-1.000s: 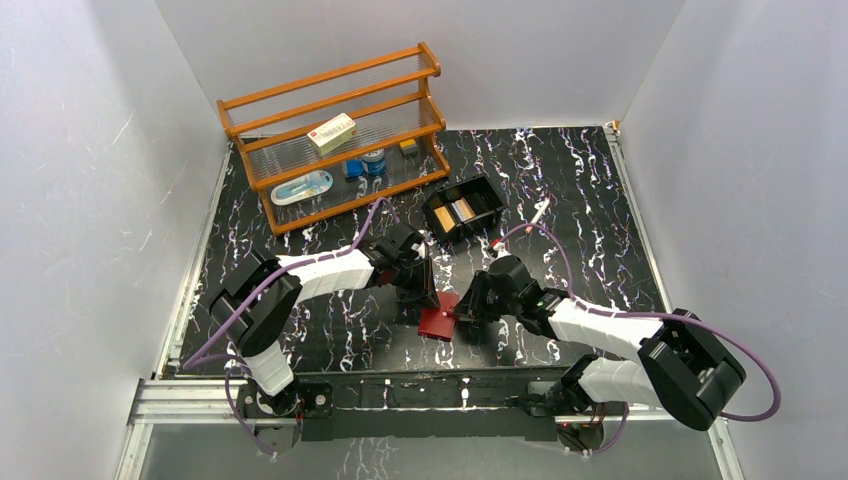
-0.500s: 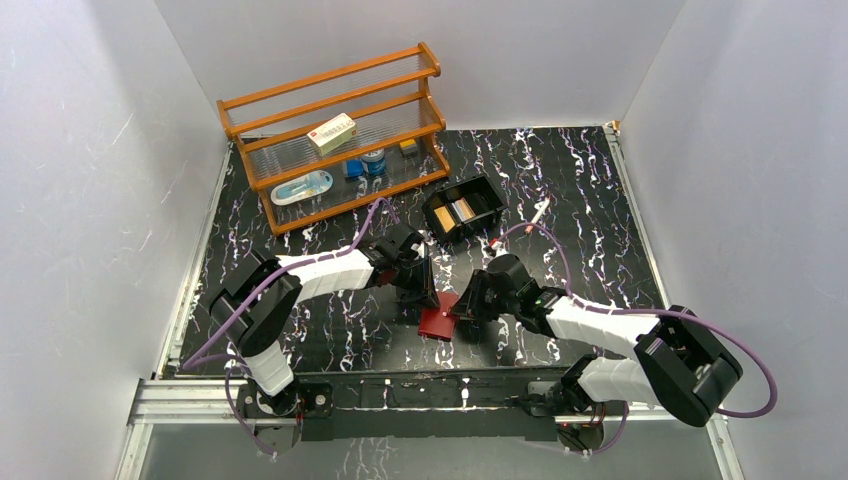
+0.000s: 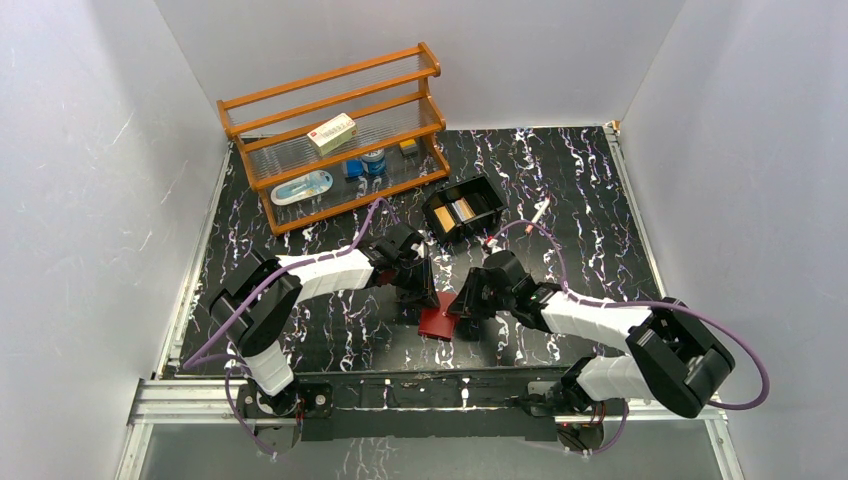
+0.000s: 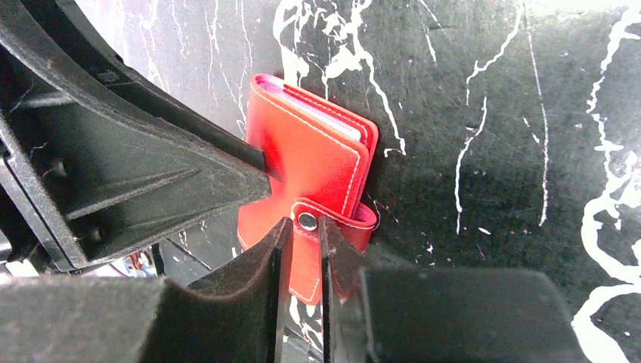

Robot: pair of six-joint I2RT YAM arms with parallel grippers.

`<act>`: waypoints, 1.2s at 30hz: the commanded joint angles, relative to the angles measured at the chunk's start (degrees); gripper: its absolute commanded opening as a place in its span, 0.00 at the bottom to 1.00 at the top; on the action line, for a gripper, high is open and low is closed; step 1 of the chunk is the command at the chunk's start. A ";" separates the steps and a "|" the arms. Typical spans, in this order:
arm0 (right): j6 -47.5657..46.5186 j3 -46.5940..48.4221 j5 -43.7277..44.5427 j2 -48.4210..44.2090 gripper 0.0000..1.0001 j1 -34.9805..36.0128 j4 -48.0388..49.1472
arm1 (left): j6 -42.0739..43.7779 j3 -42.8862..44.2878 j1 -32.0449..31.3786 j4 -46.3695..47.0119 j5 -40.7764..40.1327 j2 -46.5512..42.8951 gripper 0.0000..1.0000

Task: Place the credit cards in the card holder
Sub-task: Close the snap button on the card holder, then press the snap button on the card holder.

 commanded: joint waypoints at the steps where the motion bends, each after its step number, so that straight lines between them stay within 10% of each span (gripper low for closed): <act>1: -0.68 2.82 -1.85 1.07 0.27 -0.19 2.43 | 0.26 -0.38 -0.38 -3.62 -0.58 1.56 0.25; 36: -6.55 8.73 1.66 8.59 0.19 2.96 -9.14 | -0.51 -0.21 -0.73 -3.33 -0.22 2.79 0.25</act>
